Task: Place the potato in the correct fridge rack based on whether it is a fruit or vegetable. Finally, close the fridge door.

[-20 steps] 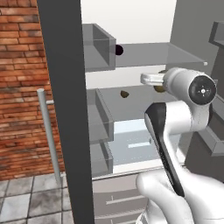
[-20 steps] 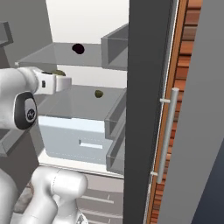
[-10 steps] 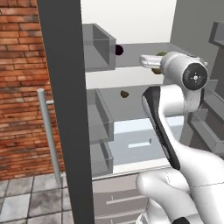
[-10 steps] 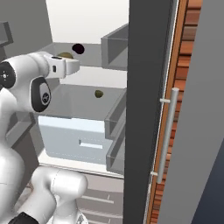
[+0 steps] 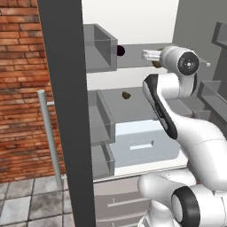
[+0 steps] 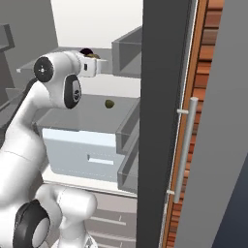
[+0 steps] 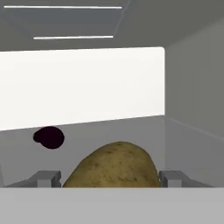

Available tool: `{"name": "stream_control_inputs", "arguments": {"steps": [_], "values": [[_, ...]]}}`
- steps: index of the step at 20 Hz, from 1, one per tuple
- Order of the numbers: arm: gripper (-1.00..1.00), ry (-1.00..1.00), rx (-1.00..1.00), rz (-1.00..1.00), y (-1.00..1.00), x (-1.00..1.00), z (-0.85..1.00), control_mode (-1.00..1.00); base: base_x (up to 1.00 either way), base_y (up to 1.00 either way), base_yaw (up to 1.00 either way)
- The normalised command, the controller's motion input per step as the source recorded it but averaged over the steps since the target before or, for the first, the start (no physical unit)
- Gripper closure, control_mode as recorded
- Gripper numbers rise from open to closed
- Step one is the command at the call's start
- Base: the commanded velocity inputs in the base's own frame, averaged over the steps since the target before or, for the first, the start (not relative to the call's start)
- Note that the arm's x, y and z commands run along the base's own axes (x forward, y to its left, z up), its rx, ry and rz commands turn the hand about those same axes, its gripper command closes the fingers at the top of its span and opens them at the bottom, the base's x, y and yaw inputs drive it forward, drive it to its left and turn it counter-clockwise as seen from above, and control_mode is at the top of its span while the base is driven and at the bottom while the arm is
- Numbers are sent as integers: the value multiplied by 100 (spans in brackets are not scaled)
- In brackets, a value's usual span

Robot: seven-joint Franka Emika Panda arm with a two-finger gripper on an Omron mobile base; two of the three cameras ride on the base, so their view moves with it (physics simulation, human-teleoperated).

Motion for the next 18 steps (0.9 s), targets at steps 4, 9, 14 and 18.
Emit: {"name": "stream_control_inputs", "arguments": {"steps": [4,9,14,18], "values": [[100,13,0,0,-10,79,0,-100,0,0,0],[100,6,0,0,0,63,-4,-100,0,0,0],[100,-1,1,0,-11,57,-34,-100,0,0,0],[100,-1,2,0,-20,64,-36,-100,0,0,0]]}}
